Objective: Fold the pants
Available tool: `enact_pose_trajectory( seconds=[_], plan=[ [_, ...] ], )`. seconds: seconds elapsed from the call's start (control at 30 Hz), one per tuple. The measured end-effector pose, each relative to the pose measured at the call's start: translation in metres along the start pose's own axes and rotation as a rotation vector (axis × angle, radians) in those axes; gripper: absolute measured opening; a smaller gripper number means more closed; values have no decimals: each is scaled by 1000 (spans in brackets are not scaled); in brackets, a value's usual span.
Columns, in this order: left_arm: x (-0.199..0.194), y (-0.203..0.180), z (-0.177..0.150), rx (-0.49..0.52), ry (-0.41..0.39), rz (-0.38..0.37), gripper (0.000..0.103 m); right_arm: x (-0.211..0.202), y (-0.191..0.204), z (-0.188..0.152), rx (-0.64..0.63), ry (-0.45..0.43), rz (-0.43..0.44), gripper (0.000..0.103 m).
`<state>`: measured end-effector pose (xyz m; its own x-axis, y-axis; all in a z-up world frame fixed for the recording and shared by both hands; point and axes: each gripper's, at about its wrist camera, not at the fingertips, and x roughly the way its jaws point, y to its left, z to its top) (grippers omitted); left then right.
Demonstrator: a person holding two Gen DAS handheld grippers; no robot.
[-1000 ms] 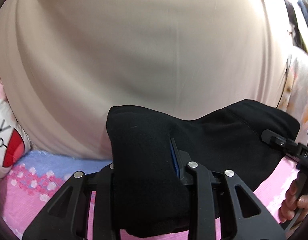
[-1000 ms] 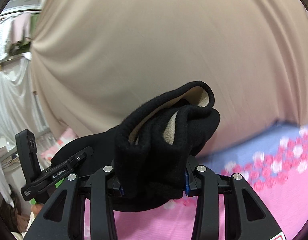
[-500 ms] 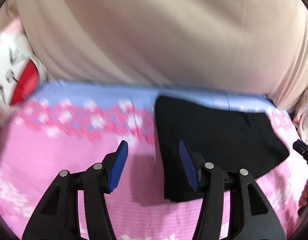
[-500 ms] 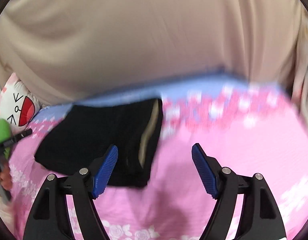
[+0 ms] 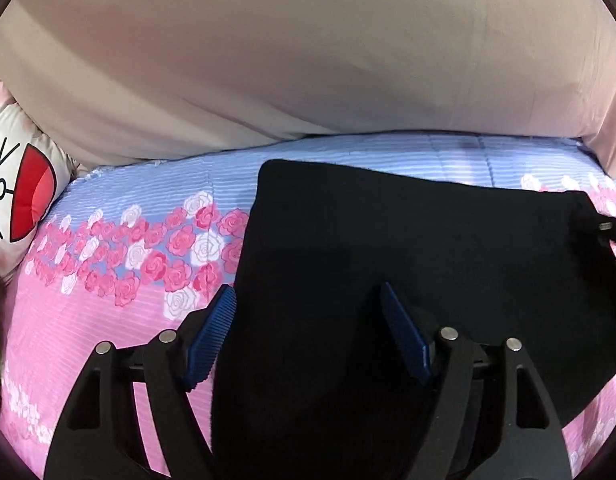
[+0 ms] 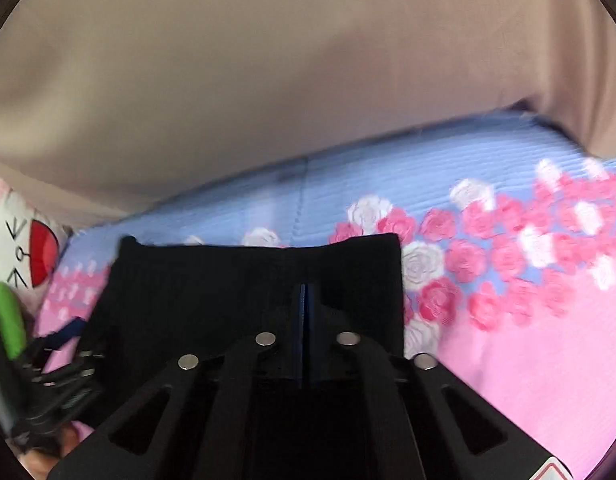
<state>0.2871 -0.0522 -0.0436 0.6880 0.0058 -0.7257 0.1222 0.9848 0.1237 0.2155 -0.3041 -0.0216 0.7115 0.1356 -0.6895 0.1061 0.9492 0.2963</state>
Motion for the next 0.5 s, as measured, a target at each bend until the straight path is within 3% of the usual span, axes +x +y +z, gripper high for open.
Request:
enact_pose_trajectory(
  seconds=[0.1, 0.2, 0.37, 0.47, 0.5],
  plan=[
    [-1, 0, -1, -2, -1, -9, 73, -30, 13, -22, -86, -55, -1, 12],
    [-2, -2, -5, 0, -2, -12, 74, -12, 1, -48, -114, 35, -97, 3],
    [-9, 3, -10, 13, -7, 1, 73, -61, 8, -72, -80, -35, 16, 7],
    [-15, 7, -14, 1, -3, -1, 73, -43, 5, -91, -134, 31, -71, 5],
    [-15, 7, -16, -2, 2, -2, 73, -38, 2, -92, -114, 37, -60, 4]
  ],
)
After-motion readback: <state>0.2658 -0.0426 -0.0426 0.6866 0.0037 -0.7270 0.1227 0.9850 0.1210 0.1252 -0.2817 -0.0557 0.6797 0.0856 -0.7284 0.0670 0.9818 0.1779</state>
